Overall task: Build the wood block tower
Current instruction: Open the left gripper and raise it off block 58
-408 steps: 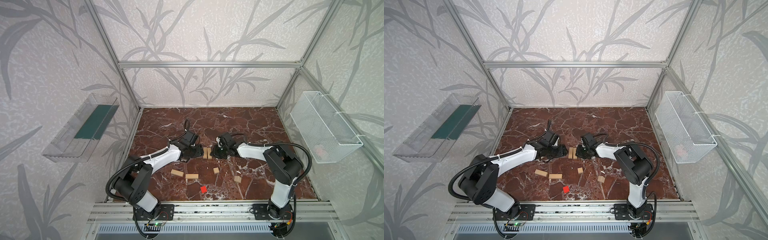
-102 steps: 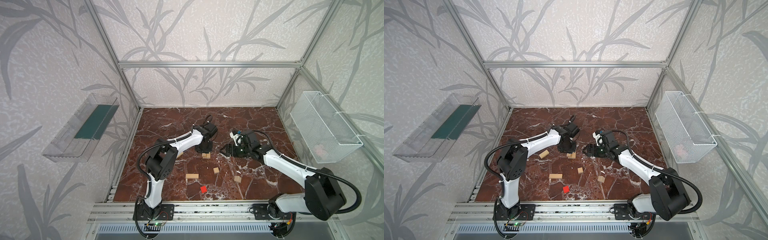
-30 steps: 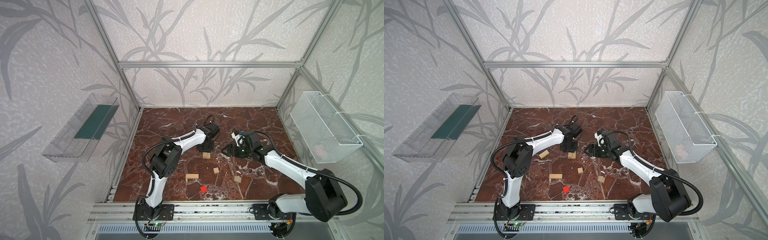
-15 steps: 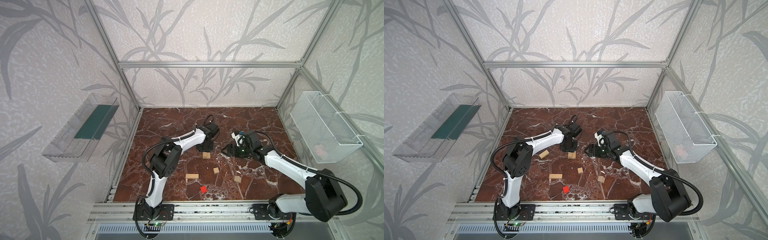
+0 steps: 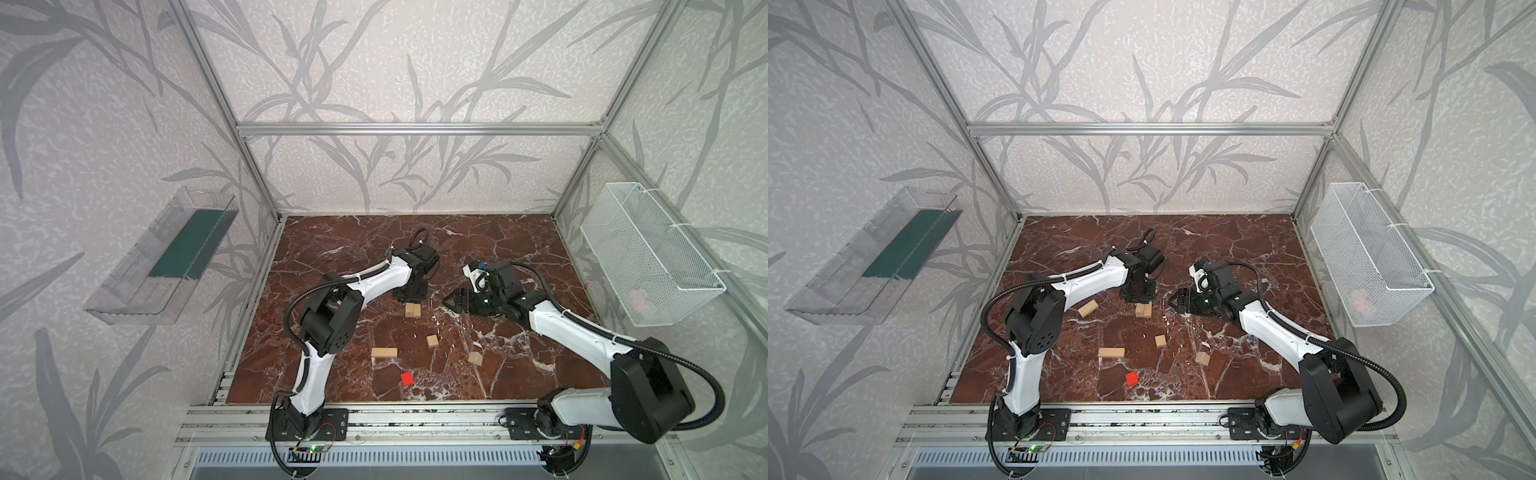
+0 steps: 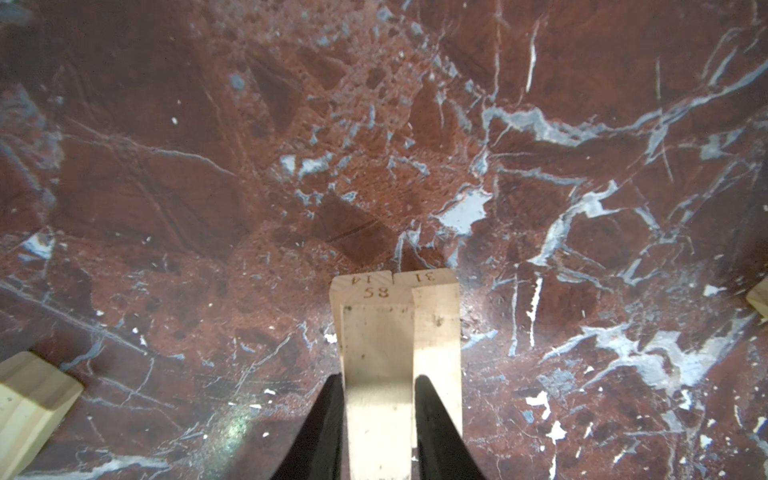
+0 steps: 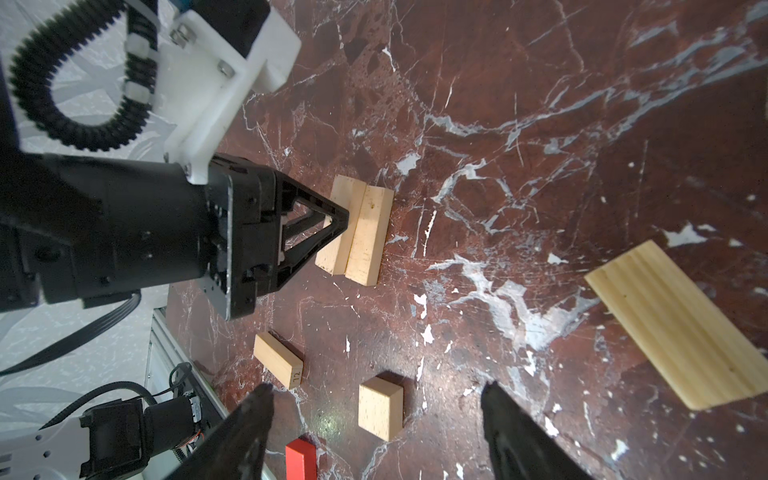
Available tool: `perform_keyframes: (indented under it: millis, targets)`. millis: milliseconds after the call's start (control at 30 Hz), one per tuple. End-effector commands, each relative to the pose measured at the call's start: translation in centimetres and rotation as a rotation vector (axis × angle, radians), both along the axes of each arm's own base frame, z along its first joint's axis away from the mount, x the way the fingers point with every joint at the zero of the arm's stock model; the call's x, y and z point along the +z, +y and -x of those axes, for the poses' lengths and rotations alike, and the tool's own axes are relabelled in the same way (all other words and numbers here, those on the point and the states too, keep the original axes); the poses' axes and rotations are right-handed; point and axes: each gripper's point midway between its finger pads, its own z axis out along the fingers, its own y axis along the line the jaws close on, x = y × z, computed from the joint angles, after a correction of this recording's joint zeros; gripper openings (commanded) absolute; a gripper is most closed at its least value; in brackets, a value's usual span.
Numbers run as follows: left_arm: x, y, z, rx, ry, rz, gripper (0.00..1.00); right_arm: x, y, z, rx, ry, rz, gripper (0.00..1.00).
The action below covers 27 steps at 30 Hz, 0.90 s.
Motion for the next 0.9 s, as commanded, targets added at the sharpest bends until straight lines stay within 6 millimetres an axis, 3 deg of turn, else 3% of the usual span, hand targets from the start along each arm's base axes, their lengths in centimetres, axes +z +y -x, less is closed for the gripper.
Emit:
perform_keyframes:
  millis: [0, 300, 500, 700, 867]
  targets:
    - [0.0, 0.6, 0.0, 0.004, 0.012, -0.031, 0.31, 0.6, -0.1, 0.0, -0.002, -0.012, -0.02, 0.78]
    - [1.4, 0.6, -0.2, 0.017, -0.014, -0.011, 0.34, 1.0, -0.2, 0.0, 0.001, -0.02, -0.006, 0.78]
    - [4.3, 0.8, -0.3, 0.028, -0.066, 0.029, 0.4, 1.5, -0.3, 0.2, 0.023, -0.026, 0.038, 0.78]
    - [7.1, 2.7, 0.8, 0.055, -0.137, 0.065, 0.44, 2.0, 0.1, 1.5, 0.1, -0.036, 0.144, 0.78]
    - [8.8, 5.6, 2.7, 0.106, -0.19, 0.094, 0.46, 2.7, 2.3, 3.4, 0.221, -0.07, 0.2, 0.78]
